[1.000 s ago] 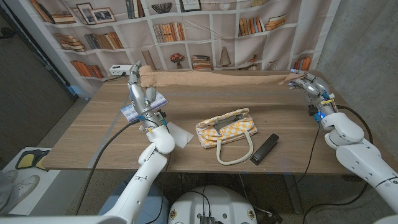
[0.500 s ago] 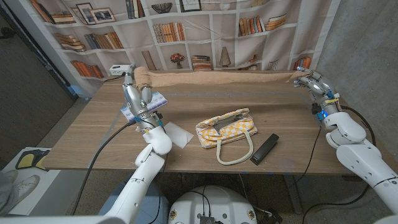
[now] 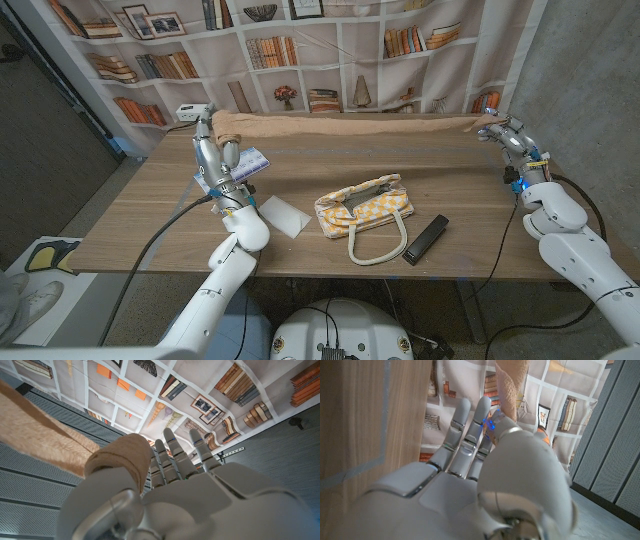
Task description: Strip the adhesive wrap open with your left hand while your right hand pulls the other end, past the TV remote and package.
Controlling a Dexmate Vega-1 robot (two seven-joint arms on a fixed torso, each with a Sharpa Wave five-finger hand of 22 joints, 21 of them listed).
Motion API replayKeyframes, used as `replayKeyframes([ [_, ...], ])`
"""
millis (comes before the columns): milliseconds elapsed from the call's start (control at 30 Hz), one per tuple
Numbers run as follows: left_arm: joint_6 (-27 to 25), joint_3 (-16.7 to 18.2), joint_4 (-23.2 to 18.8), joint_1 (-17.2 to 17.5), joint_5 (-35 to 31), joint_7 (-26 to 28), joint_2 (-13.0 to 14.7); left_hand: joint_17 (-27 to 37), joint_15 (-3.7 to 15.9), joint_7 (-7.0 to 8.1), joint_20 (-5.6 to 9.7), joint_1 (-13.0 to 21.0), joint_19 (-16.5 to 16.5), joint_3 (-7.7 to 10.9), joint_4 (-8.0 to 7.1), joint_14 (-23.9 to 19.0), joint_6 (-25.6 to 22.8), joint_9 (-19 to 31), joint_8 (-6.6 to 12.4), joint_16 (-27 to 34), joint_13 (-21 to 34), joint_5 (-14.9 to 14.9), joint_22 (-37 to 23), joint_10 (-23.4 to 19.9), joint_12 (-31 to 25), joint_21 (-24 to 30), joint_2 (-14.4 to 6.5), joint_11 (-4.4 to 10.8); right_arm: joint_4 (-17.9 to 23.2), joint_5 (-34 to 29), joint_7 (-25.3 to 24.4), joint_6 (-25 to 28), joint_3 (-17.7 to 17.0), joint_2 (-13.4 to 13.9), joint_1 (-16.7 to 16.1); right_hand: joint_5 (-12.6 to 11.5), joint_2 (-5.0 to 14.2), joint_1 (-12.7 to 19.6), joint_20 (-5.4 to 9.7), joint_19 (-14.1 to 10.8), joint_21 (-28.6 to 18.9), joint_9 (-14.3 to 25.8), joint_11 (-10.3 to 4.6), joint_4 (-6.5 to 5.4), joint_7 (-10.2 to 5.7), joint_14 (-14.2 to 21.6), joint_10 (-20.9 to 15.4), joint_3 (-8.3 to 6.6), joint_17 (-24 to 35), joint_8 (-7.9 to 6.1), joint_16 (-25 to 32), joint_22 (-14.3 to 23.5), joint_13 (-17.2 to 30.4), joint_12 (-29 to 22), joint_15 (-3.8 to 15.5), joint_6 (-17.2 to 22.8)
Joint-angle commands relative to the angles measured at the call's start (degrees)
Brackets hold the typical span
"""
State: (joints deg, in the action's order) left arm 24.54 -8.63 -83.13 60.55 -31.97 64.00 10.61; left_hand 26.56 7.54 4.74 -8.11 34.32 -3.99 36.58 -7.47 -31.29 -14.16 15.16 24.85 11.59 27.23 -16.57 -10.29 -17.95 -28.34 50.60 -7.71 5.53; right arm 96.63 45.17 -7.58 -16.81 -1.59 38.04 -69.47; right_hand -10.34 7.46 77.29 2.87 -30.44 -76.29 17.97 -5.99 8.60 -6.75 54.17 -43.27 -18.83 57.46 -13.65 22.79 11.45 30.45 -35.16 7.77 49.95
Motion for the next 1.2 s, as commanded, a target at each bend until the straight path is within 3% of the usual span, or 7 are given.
replayKeyframes([
  [33, 0.47, -1.63, -0.45, 1.00, 3.57, 0.00, 4.70, -0.26, -1.11, -1.04, -0.69, 0.14, -0.92, 0.10, 0.47, -0.24, -0.22, 0.00, -0.24, 0.12, 0.28, 0.02, -0.20, -0.20, -0.12, -0.13, 0.59, -1.28, 0.21, -0.11, -2.57, 0.29, -0.56, -1.04, -0.87, 0.35, -0.32, -0.30, 8.55, 0.02, -0.46, 0.11, -0.03, 0.00, -0.18, 0.61, -0.28, -0.32, 0.18, 0.07, -0.21, 0.07, 0.12, 0.13, 5.63, 0.33],
  [567, -0.62, -0.08, -0.97, 1.00, 0.67, 0.00, 2.84, -0.46, -1.21, -1.26, -1.33, -0.18, -0.60, 0.04, 0.20, -0.03, -0.39, -0.21, -0.60, 0.30, 0.29, -0.04, -0.24, -0.30, -0.23, -0.49, -0.15, -1.19, -3.05, 0.60, 0.42, -0.95, 0.68, -1.86, 1.34, 0.36, -0.44, -0.39, 8.52, 0.51, -1.24, 0.67, -0.16, 0.03, 0.07, 0.76, -0.19, -0.48, 0.66, -0.02, -0.66, -0.32, 0.34, 0.41, 5.64, 0.54],
  [867, 0.30, 2.02, -0.49, 1.12, -1.99, 0.00, -0.69, -0.67, -0.86, -0.39, -1.52, -0.49, 0.85, -0.15, 0.11, 0.30, -1.06, -0.36, -0.63, 0.29, 0.29, -0.03, -0.21, -0.27, -0.28, -1.30, -0.25, -0.12, -5.70, 1.16, 1.96, -1.57, 1.31, -2.00, 2.53, 0.35, -0.41, -0.36, 8.69, 0.82, -1.82, 0.80, -0.29, 0.05, -0.04, 0.89, -0.34, -0.60, 0.98, 0.12, -0.87, -0.35, 0.57, 0.45, 5.63, 0.50],
  [1033, 0.51, 1.98, -0.65, 1.13, -2.44, 0.00, -0.19, -0.72, -0.84, -0.30, -1.59, -0.59, 0.92, -0.19, 0.07, 0.37, -1.09, -0.40, -0.69, 0.30, 0.29, -0.03, -0.20, -0.29, -0.31, -1.42, -0.34, -0.19, -6.20, 1.23, 1.97, -2.36, 1.28, -2.29, 2.41, 0.35, -0.43, -0.42, 8.68, 1.09, -2.05, 0.83, -0.33, 0.03, 0.03, 0.89, -0.29, -0.64, 1.13, 0.17, -1.02, -0.39, 0.62, 0.56, 5.62, 0.58],
  [1200, 0.15, 0.90, -1.71, 1.68, -1.52, 0.00, 2.09, -0.82, -0.89, -0.26, -2.15, -0.67, 1.28, -0.21, 0.07, 0.44, -1.15, -0.46, -0.77, 0.31, 0.28, -0.04, -0.18, -0.26, -0.32, -1.70, -0.42, -0.01, -5.23, 0.82, 0.90, -2.73, 0.93, -2.16, 1.46, 0.35, -0.51, -0.46, 8.62, 1.34, -2.30, 0.87, -0.21, 0.04, -0.02, 0.85, -0.30, -0.68, 1.29, 0.25, -1.22, -0.45, 0.76, 0.63, 5.63, 0.61],
])
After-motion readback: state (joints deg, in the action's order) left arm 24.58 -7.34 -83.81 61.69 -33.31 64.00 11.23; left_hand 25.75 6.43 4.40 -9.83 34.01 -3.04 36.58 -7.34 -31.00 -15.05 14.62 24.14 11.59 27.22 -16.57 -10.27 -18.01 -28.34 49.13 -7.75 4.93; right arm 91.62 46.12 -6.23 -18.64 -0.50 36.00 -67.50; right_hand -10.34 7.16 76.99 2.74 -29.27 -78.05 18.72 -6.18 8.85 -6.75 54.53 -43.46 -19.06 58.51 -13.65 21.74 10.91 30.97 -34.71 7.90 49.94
